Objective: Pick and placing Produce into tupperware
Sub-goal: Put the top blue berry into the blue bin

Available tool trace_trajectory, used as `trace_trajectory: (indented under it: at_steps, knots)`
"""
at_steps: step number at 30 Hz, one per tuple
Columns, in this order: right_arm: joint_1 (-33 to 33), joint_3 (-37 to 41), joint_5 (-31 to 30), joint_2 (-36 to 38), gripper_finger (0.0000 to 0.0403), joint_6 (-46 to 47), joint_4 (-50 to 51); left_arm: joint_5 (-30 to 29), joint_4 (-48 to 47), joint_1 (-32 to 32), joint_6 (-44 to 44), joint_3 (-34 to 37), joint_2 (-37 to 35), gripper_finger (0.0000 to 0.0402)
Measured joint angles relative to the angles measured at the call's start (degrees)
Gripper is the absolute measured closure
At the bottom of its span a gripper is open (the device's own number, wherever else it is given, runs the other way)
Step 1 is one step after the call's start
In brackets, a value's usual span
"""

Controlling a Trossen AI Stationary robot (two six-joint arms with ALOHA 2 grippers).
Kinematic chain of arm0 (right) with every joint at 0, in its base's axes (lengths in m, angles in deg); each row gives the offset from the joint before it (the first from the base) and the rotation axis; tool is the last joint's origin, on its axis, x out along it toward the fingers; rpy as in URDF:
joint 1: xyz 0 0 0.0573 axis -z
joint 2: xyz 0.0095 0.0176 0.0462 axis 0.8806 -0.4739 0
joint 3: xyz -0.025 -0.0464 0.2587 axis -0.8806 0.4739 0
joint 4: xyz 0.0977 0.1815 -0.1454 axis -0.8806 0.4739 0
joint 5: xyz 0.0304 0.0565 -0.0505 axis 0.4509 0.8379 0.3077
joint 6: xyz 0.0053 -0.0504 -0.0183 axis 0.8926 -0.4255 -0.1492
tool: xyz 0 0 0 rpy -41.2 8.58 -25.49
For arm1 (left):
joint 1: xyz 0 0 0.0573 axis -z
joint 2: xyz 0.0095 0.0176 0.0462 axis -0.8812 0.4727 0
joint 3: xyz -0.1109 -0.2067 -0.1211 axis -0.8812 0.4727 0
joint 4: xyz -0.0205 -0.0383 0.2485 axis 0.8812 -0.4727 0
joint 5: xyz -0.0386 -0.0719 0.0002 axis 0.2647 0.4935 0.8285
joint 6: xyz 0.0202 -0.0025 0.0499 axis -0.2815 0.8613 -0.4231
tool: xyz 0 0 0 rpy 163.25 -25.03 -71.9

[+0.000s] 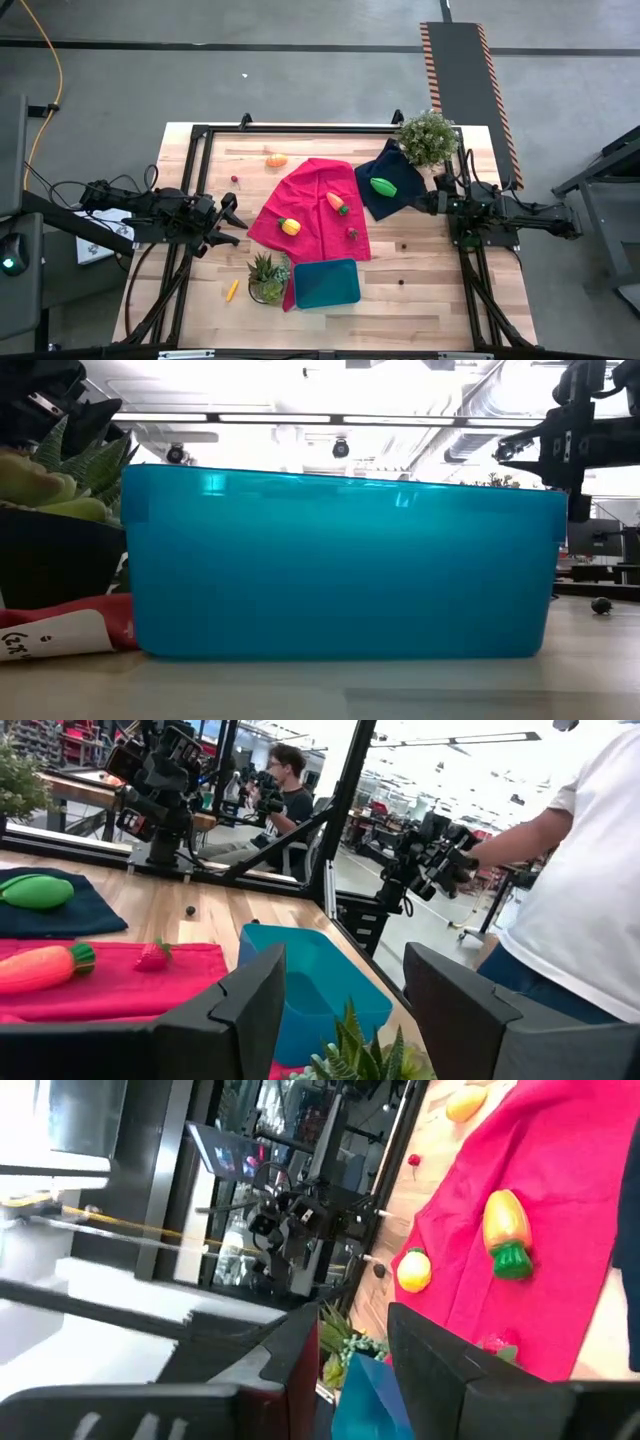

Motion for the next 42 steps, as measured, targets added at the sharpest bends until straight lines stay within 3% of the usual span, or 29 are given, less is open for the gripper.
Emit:
trace_trajectory:
  at_steps: [6, 12, 22, 28, 32, 42]
  knots:
    - [-0.01, 0.0, -5.2, 0.0, 0.0289, 5.78, -3.28, 0.0, 0.0, 0.0, -0.13, 0.0, 0.0, 0.0208]
    - [-2.14, -1.97, -8.13, -0.33, 0.0298, -1.51, -12.83, 0.0, -0.02, 0.0, -0.11, -0.01, 0.0, 0.0208]
    - [-6.1, -19.65, -10.93, -11.93, 0.0398, -12.01, 7.13, 0.0, -0.02, 0.0, -0.11, 0.0, 0.0, 0.0208]
    - [-8.29, -27.68, -10.77, -22.33, 0.04, -12.23, 12.76, 0.0, -0.02, 0.0, -0.11, -0.02, 0.0, 0.0208]
    - [-10.41, -31.64, -7.36, -29.79, 0.04, -8.33, 19.25, 0.01, -0.02, 0.0, -0.11, 0.0, 0.01, 0.0208]
    - [-17.62, -33.44, -5.68, -45.05, 0.0398, 4.69, 21.92, 0.0, 0.0, 0.0, -0.11, 0.0, 0.0, 0.0208]
